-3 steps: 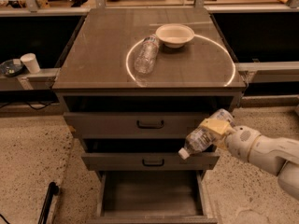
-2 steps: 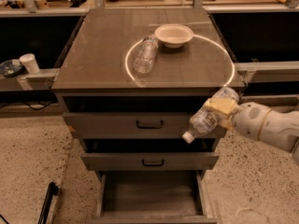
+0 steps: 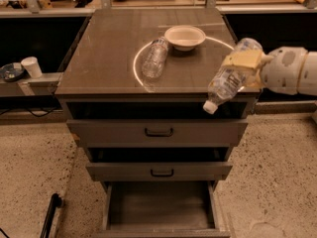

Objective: Pick blue plastic bottle from bottom drawer and place on counter

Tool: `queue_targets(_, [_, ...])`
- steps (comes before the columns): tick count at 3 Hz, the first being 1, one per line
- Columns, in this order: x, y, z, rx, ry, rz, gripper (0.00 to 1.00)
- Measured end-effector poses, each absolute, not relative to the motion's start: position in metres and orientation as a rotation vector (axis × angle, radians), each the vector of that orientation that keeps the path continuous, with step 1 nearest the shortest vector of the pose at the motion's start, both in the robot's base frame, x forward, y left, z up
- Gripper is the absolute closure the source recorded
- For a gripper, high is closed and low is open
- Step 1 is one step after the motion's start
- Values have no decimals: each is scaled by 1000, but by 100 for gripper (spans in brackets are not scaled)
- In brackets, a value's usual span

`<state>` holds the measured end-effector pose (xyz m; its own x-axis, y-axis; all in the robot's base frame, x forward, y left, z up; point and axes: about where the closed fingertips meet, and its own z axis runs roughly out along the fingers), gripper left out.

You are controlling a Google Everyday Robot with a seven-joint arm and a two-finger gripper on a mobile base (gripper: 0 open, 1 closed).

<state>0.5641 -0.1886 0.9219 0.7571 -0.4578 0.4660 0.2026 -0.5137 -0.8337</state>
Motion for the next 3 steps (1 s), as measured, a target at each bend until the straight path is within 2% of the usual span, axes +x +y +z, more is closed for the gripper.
queue_targets(2, [672, -183, 946, -2239, 186, -696, 100])
queue_targets(3, [701, -178, 942, -2326, 284, -612, 100])
